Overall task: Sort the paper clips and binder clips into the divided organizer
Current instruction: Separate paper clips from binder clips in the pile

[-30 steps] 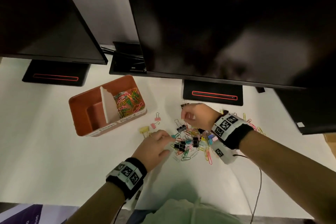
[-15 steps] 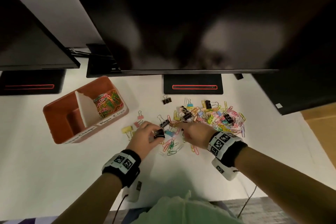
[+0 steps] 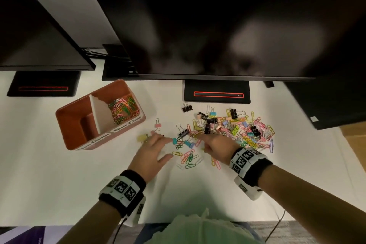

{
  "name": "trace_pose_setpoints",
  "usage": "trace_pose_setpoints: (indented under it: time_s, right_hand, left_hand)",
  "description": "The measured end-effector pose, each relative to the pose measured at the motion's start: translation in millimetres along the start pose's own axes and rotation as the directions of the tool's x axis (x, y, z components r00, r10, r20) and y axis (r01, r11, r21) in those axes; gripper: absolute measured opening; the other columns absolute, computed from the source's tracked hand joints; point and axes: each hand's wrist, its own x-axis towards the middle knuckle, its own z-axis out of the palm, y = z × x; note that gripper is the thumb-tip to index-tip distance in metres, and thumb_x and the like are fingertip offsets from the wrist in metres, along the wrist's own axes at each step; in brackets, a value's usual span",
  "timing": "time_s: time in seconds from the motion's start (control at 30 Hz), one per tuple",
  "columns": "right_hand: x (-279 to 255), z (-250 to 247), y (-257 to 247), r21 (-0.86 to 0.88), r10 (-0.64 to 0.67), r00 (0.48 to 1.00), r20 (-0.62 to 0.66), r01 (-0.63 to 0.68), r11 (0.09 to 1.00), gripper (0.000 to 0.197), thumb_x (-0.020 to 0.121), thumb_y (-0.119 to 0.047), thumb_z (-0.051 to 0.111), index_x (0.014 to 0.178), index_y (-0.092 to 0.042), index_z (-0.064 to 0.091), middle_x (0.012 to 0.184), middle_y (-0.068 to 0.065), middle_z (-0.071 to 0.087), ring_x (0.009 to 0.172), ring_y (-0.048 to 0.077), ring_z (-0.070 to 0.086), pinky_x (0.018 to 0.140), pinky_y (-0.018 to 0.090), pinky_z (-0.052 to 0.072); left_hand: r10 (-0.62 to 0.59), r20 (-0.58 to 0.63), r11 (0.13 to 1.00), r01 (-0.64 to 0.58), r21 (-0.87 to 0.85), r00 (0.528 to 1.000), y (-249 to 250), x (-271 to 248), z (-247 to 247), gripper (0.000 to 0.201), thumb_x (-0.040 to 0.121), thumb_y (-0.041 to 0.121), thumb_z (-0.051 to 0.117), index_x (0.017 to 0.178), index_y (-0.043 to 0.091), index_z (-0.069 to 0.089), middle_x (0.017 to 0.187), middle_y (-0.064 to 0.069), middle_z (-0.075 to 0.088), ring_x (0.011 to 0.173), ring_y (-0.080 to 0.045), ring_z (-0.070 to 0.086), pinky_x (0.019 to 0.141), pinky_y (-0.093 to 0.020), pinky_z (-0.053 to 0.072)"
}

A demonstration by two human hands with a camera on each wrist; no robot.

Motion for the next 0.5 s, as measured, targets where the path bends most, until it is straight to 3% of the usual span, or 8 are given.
trace_pose_setpoints:
  time_s: [0.07,0.13,0.27,0.37,0.5]
  right_hand:
    - [4.9,-3.5,0.5,-0.031,0.007,1.000,-0.012,-0.007,0.999,0.058,0.092,-0.012,0.050,0.144,-0.026,0.027,0.101,0.007,0.062,0.082,0.018,0.055,0.074,0.031,0.048]
    - [8.7,-7.0,1.5,-0.063,-0.001,1.000,-0.007,0.001,0.998,0.060,0.092,-0.011,0.049,0.145,-0.027,0.026,0.103,0.008,0.062,0.085,0.021,0.056,0.074,0.031,0.047]
    - [16.7,-9.3,0.7,-0.146,-0.049,0.999,-0.005,0.048,0.988,0.060,0.092,-0.011,0.051,0.144,-0.027,0.025,0.114,0.009,0.061,0.098,0.025,0.060,0.077,0.032,0.051]
    - [23.2,-8.8,-1.1,-0.166,-0.054,0.999,0.002,0.053,0.985,0.056,0.092,-0.019,0.054,0.142,-0.026,0.031,0.119,0.009,0.059,0.105,0.027,0.058,0.083,0.036,0.052]
    - [28.8,-5.5,-1.1,-0.158,-0.067,0.996,-0.059,0.057,0.986,0.035,0.090,-0.025,0.056,0.125,-0.021,0.053,0.118,0.007,0.055,0.105,0.028,0.056,0.085,0.039,0.051]
  left_hand:
    - [-0.030,0.150,0.999,0.036,-0.037,0.988,9.8,-0.9,12.9,0.056,0.076,0.036,0.070,0.126,0.021,0.049,0.119,0.004,0.048,0.105,-0.010,0.047,0.097,-0.031,0.045]
    - [-0.074,0.224,0.997,0.079,-0.012,0.972,14.2,0.2,27.8,0.072,0.071,0.046,0.071,0.132,0.020,0.042,0.127,0.004,0.042,0.113,-0.011,0.043,0.101,-0.031,0.041]
    - [-0.104,0.179,0.993,0.091,0.078,0.978,16.4,6.1,48.0,0.084,0.064,0.049,0.075,0.133,0.012,0.042,0.126,-0.002,0.038,0.114,-0.017,0.041,0.100,-0.031,0.041]
    - [-0.119,0.120,0.991,0.111,0.070,0.986,13.7,9.4,53.8,0.076,0.068,0.039,0.076,0.131,0.012,0.045,0.120,-0.005,0.042,0.109,-0.018,0.044,0.096,-0.030,0.043]
    - [-0.094,0.030,0.996,0.094,0.006,0.995,10.0,12.5,54.7,0.043,0.076,0.022,0.072,0.115,0.010,0.060,0.111,-0.006,0.051,0.101,-0.018,0.051,0.092,-0.025,0.042]
